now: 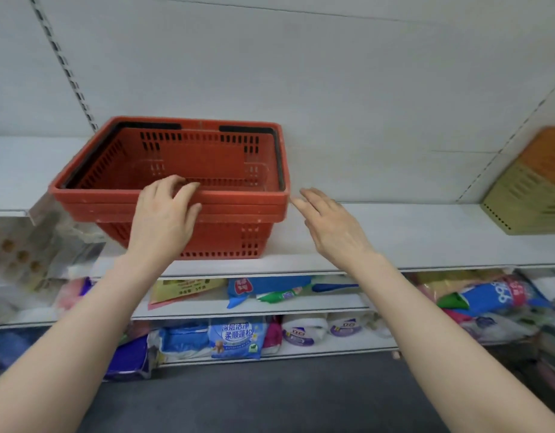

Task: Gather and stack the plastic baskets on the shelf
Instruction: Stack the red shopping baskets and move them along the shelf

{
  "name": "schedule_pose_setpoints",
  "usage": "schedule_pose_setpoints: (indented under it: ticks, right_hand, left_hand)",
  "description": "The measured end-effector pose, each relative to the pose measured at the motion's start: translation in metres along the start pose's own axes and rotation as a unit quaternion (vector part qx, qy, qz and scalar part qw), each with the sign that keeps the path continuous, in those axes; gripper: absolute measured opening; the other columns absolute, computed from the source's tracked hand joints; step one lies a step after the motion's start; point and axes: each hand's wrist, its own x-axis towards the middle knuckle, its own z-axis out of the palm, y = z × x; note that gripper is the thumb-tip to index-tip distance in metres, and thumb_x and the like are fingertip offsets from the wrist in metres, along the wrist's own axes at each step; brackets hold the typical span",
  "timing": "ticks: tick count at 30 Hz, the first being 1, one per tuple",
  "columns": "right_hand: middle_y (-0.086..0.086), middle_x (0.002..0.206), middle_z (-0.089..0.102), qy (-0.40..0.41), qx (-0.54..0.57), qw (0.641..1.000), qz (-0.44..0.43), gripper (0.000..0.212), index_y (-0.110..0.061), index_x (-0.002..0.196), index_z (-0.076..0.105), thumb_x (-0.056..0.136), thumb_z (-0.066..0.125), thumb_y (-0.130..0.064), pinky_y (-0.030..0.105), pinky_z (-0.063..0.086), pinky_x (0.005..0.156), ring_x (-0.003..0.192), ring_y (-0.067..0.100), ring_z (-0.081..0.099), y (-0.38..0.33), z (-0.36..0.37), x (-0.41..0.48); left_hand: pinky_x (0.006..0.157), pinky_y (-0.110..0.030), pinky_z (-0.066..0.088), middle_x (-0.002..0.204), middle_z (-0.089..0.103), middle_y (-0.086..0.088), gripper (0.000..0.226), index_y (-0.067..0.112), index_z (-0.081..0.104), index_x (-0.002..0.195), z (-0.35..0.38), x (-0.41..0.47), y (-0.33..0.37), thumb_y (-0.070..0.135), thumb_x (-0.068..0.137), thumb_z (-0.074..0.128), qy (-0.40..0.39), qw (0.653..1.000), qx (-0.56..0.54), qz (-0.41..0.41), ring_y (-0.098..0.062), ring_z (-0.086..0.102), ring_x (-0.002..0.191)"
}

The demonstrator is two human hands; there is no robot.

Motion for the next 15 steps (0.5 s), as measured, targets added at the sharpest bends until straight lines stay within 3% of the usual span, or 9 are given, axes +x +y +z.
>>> schedule_pose_setpoints:
  ticks: [3, 5, 9, 15]
  right_hand:
    - [0.016, 0.144, 0.050, -0.005, -0.004, 0.999, 0.036, 0.064, -0.011, 0.142, 0.046, 0.081, 0.059, 0.007, 0.043, 0.043, 0.105, 0.132, 0.035, 0.048, 0.054, -0.009, -0.060]
    - [0.016, 0.146, 0.048, -0.014, -0.005, 0.997, 0.080, 0.060, -0.012, 0.144, 0.044, 0.087, 0.056, 0.002, 0.042, 0.041, 0.107, 0.133, 0.034, 0.047, 0.098, -0.017, -0.108]
    - [0.015, 0.147, 0.045, -0.038, 0.014, 0.981, 0.192, 0.051, -0.012, 0.145, 0.042, 0.094, 0.051, -0.011, 0.041, 0.039, 0.110, 0.133, 0.033, 0.044, 0.195, -0.026, -0.208]
    - [0.012, 0.146, 0.045, -0.049, 0.018, 0.937, 0.344, 0.050, -0.010, 0.145, 0.043, 0.096, 0.051, -0.017, 0.036, 0.032, 0.112, 0.136, 0.028, 0.041, 0.324, -0.071, -0.325]
  left_hand:
    - [0.101, -0.047, 0.041, 0.125, 0.054, -0.020, 0.036, 0.007, 0.060, 0.123, 0.014, -0.006, 0.090, 0.017, 0.089, 0.060, 0.021, 0.997, -0.061, 0.050, -0.039, 0.050, 0.114]
    - [0.101, -0.044, 0.041, 0.124, 0.056, -0.019, 0.037, 0.008, 0.060, 0.124, 0.034, -0.009, 0.156, 0.016, 0.088, 0.061, 0.000, 0.992, -0.109, 0.070, -0.038, 0.051, 0.113]
    - [0.092, -0.044, 0.046, 0.123, 0.060, -0.013, 0.040, 0.014, 0.056, 0.130, 0.085, -0.009, 0.289, 0.023, 0.091, 0.059, -0.100, 0.973, -0.187, 0.085, -0.037, 0.055, 0.109]
    - [0.091, -0.042, 0.048, 0.133, 0.056, -0.007, 0.046, 0.023, 0.046, 0.139, 0.138, 0.013, 0.464, 0.031, 0.094, 0.053, -0.218, 0.934, -0.257, 0.117, -0.032, 0.051, 0.120]
